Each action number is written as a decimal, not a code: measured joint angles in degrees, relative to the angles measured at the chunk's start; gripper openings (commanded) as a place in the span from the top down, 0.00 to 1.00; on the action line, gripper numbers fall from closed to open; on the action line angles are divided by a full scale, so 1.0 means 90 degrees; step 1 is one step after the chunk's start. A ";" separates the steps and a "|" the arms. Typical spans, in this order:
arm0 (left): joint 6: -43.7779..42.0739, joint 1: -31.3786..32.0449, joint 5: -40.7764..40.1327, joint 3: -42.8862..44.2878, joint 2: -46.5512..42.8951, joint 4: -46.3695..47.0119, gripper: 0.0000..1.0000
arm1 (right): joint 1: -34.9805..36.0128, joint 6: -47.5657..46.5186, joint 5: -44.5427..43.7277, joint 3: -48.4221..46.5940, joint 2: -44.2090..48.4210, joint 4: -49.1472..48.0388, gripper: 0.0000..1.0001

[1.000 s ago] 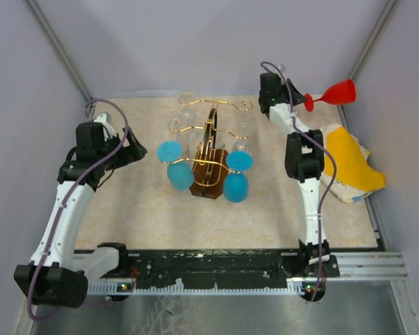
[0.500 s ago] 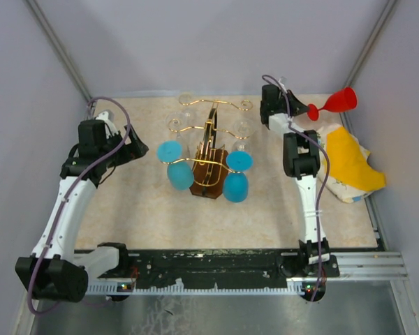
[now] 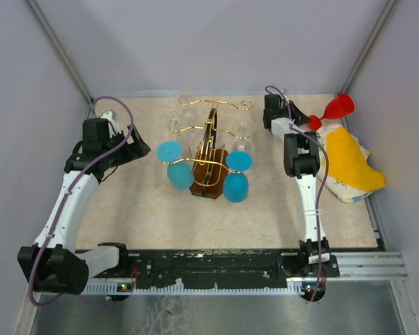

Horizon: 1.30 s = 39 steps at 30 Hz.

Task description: Take the wine glass off the wine glass rack

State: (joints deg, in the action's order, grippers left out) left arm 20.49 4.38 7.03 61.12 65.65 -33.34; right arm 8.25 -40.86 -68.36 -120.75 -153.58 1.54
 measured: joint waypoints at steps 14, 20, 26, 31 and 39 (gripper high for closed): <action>-0.0265 -0.0002 -0.0223 0.0002 0.0049 -0.0005 0.00 | 0.0163 0.0590 0.0325 -0.0347 -0.0036 0.0811 0.46; -0.0287 -0.0002 -0.0284 0.0002 0.0197 -0.0007 0.00 | 0.0330 0.1047 0.0546 -0.0707 -0.0087 0.1299 0.42; -0.0291 -0.0005 -0.0393 0.0002 0.0221 -0.0005 0.00 | 0.0551 0.1681 0.1185 -0.0979 -0.0036 0.1746 0.41; -0.0296 -0.0005 -0.0500 0.0002 0.0253 -0.0002 0.00 | 0.0614 0.2023 0.1664 -0.1020 0.0109 0.2004 0.32; -0.0223 -0.0005 -0.1010 0.0406 0.0634 0.0138 0.14 | 0.0583 0.3164 0.3478 -0.1455 0.0440 0.2885 0.41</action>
State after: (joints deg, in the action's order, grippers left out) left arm 18.48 4.34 -2.07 64.77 71.35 -32.10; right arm 13.50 -12.38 -37.06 -133.84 -149.62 27.51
